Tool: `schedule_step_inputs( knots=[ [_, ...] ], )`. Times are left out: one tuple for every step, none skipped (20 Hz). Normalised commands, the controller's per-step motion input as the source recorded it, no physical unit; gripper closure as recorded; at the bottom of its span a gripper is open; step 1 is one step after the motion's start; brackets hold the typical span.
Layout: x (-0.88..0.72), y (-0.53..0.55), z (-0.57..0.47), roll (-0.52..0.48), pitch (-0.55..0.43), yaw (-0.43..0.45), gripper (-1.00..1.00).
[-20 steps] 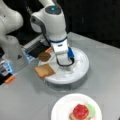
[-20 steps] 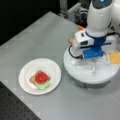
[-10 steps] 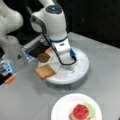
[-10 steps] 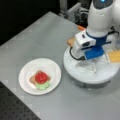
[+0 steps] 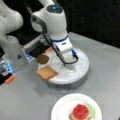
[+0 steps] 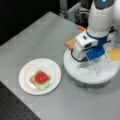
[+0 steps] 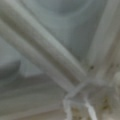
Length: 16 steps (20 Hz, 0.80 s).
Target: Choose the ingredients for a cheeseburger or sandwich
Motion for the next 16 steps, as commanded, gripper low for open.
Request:
schedule_step_inputs(
  knots=[
    [0.14,0.06,0.13,-0.11,0.127,0.324,-1.0],
    [0.14,0.06,0.13,-0.103,0.126,0.307,-1.0],
    [0.14,0.06,0.13,-0.097,0.126,0.29,-1.0],
    [0.14,0.06,0.13,-0.091,0.132,0.283,-1.0],
    [0.14,0.06,0.13,-0.084,0.131,0.275,-1.0],
    [0.15,0.06,0.13,-0.082,0.131,0.271,-1.0],
    [0.15,0.07,0.13,-0.085,0.126,0.277,-1.0],
    [0.16,0.07,0.13,-0.084,0.126,0.283,-1.0],
    [0.16,0.07,0.13,-0.08,0.126,0.296,-1.0],
    [0.16,0.07,0.13,-0.084,0.126,0.305,-1.0],
    [0.17,0.07,0.13,-0.085,0.126,0.307,-1.0],
    [0.17,0.07,0.13,-0.088,0.123,0.312,-1.0],
    [0.17,0.07,0.13,-0.096,0.115,0.316,-1.0],
    [0.17,0.08,0.13,-0.103,0.104,0.32,-1.0],
    [0.18,0.09,0.12,-0.103,0.098,0.322,-1.0],
    [0.18,0.09,0.12,-0.101,0.102,0.323,-1.0]
  ],
)
